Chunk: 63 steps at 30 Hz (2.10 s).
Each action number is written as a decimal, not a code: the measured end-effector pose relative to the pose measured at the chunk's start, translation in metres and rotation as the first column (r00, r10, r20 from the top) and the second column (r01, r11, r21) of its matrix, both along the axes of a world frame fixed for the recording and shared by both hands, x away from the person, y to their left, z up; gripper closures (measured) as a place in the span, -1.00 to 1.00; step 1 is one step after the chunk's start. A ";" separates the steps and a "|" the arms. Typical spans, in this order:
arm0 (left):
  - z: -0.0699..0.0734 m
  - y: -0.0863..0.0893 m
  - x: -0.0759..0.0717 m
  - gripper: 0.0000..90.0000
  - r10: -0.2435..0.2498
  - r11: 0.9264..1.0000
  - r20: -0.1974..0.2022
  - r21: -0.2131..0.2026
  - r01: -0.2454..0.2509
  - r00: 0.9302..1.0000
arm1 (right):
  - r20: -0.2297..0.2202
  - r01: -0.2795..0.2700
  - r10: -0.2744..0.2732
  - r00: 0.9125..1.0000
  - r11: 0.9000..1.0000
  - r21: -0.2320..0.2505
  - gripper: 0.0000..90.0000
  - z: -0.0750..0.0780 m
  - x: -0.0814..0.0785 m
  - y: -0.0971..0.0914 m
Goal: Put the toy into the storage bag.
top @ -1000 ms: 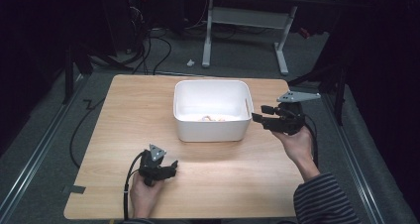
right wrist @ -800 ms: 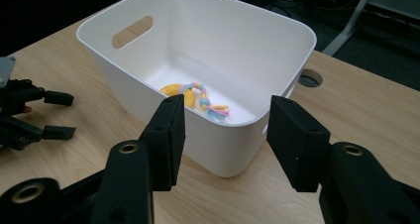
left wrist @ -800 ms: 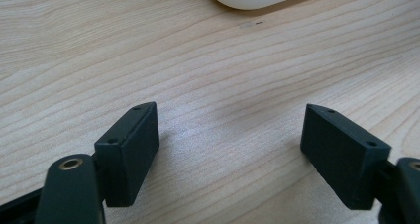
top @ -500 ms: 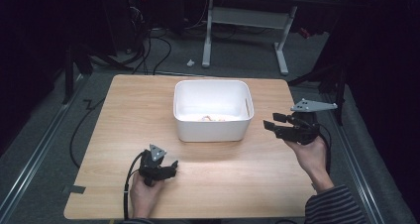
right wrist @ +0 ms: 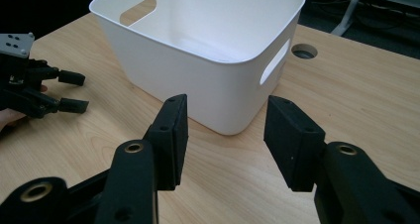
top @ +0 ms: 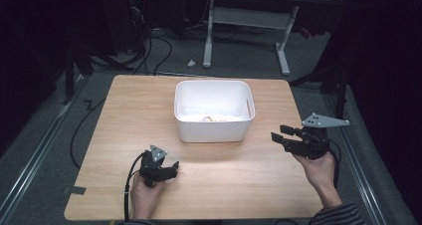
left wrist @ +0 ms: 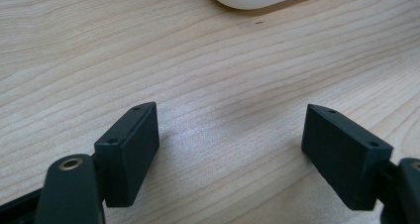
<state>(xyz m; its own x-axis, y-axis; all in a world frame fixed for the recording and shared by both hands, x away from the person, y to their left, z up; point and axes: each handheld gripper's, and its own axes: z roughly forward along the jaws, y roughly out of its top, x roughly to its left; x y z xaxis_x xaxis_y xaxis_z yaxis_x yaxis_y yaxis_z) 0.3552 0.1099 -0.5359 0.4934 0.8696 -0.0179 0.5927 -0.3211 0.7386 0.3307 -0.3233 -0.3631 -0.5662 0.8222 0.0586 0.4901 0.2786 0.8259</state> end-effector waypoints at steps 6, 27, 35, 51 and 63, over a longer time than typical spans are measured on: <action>0.000 0.000 0.000 -0.49 0.000 1.000 0.000 0.000 0.000 1.000 | -0.023 0.002 -0.002 1.000 1.000 0.031 0.17 -0.014 -0.005 -0.003; 0.000 0.000 0.000 -0.49 0.000 1.000 0.001 0.001 0.000 1.000 | -0.075 -0.006 0.011 0.997 0.997 0.073 0.17 -0.065 -0.010 -0.002; 0.000 0.000 0.000 -0.49 0.001 1.000 0.001 0.000 -0.001 1.000 | -0.097 -0.005 0.013 0.995 0.997 0.081 0.17 -0.077 -0.008 0.001; 0.000 0.000 0.000 -0.49 0.001 1.000 0.000 0.000 -0.001 1.000 | -0.129 0.003 0.006 0.992 0.997 0.071 0.19 -0.104 -0.005 0.012; 0.000 0.000 0.000 -0.49 0.001 1.000 0.001 0.000 -0.001 1.000 | -0.168 0.020 -0.013 0.986 0.999 0.038 0.18 -0.127 0.000 0.016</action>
